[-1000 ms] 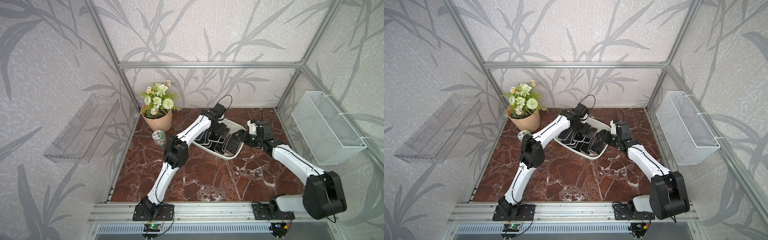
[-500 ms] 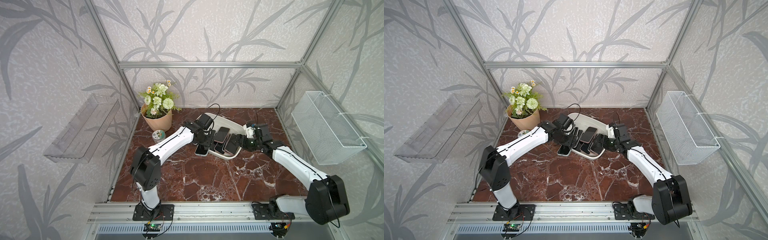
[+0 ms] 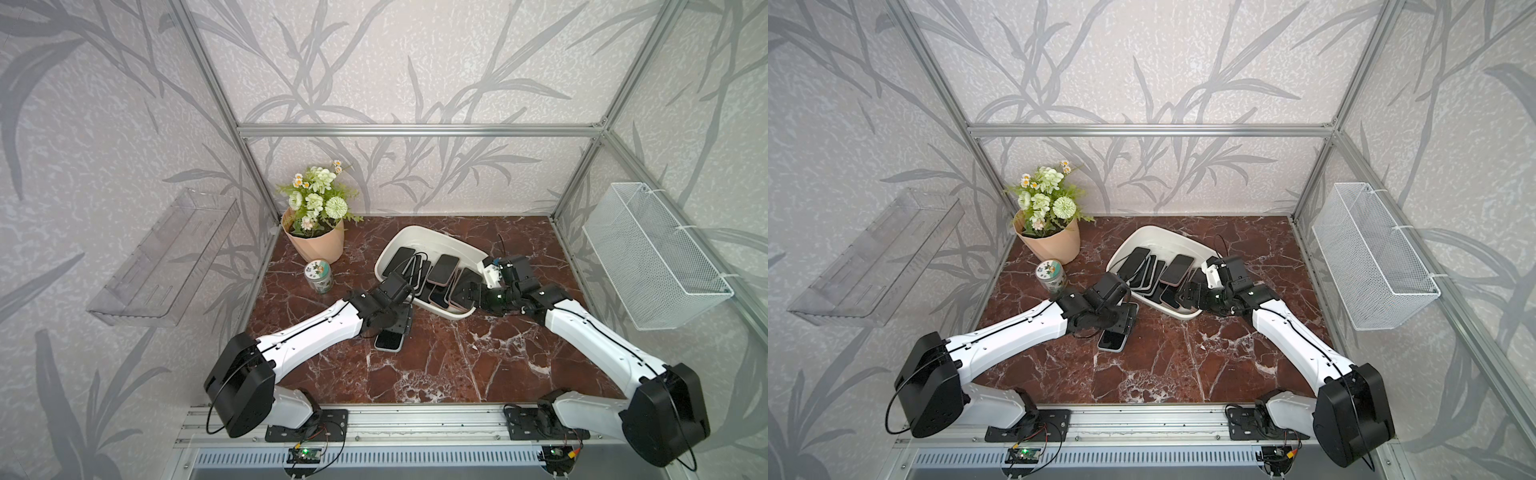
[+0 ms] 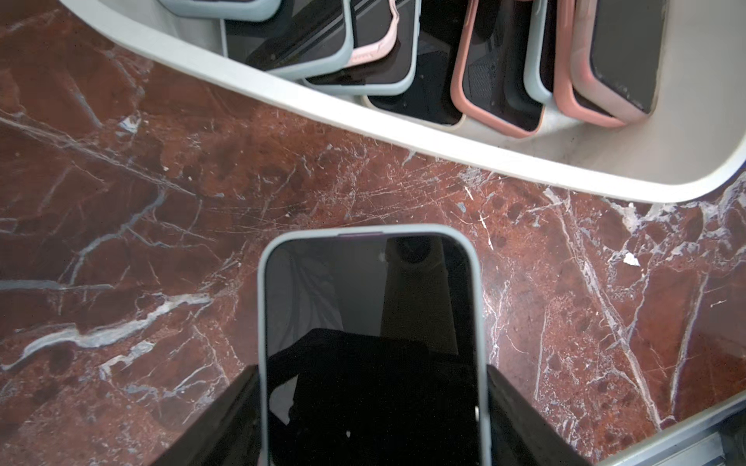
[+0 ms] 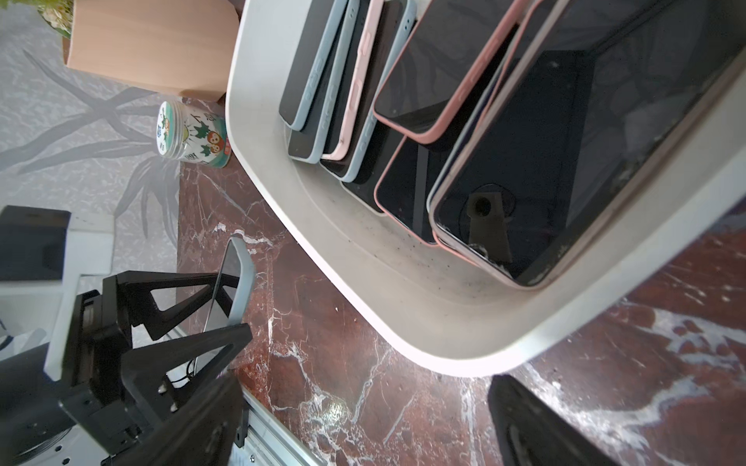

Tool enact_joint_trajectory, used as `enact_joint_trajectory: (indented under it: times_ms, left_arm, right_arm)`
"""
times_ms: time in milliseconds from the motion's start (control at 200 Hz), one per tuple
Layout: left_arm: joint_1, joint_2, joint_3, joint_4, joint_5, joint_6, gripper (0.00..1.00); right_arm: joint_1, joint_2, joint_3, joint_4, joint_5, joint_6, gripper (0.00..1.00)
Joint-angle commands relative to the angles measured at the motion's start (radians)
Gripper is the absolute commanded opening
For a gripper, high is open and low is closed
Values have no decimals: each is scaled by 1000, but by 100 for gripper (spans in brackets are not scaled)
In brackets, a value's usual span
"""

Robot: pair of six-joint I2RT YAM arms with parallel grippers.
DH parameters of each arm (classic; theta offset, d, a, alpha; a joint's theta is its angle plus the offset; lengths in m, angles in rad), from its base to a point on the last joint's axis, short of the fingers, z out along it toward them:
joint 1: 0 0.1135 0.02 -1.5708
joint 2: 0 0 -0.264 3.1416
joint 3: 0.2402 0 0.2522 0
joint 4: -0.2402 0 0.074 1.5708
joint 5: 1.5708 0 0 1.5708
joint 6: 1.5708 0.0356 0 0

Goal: Take the phone out of the storage box
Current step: Place the phone at the center of the board.

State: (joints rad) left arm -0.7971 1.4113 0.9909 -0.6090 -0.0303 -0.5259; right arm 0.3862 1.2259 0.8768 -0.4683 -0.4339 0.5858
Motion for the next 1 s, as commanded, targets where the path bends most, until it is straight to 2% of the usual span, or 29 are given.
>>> enact_joint_trajectory:
  times_ms: [0, 305, 750, 995]
  left_arm:
    - [-26, -16, -15, 99, -56, -43, 61]
    - [-59, 67, -48, 185, -101, -82, 61]
    - [-71, 218, -18, 237, -73, -106, 62]
    - [-71, 288, 19, 217, -46, -110, 74]
  right_arm:
    - [6, -51, 19, -104, 57, -6, 99]
    - [6, -90, -4, -144, 115, -10, 99]
    - [6, -47, -5, -135, 149, -37, 99]
    - [5, -7, 13, -142, 174, -19, 99]
